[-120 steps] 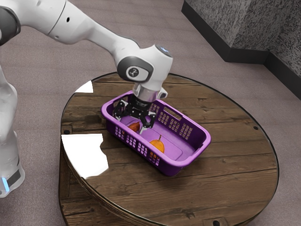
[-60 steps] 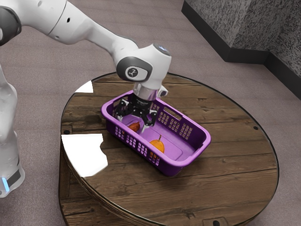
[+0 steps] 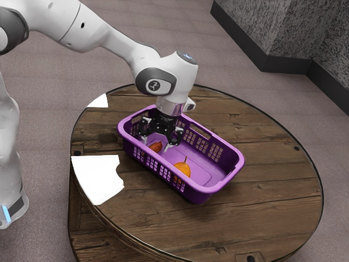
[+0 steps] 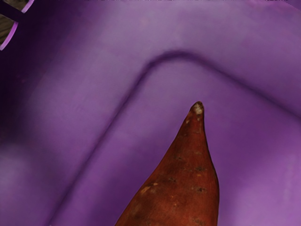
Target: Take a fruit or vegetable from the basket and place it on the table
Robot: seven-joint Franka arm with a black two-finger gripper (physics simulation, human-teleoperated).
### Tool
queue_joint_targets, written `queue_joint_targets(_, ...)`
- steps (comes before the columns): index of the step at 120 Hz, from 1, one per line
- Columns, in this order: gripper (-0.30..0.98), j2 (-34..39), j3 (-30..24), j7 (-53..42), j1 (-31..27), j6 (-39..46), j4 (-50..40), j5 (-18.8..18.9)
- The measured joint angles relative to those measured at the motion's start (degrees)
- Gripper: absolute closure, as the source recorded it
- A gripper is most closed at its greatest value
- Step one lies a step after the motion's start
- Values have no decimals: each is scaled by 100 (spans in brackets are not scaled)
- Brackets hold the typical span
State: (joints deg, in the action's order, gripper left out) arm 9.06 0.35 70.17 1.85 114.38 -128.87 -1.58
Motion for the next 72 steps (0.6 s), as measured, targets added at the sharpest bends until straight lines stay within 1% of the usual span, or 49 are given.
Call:
queue_joint_targets(11, 27, -8, 0, -1, 0, 27, 0, 0)
queue_joint_targets(32, 32, -77, -8, -4, 2, 92, -8, -12)
queue_joint_targets(46, 41, -82, -9, -5, 4, 117, -8, -14)
queue_joint_targets(72, 51, -75, -2, -2, 3, 126, -1, -14)
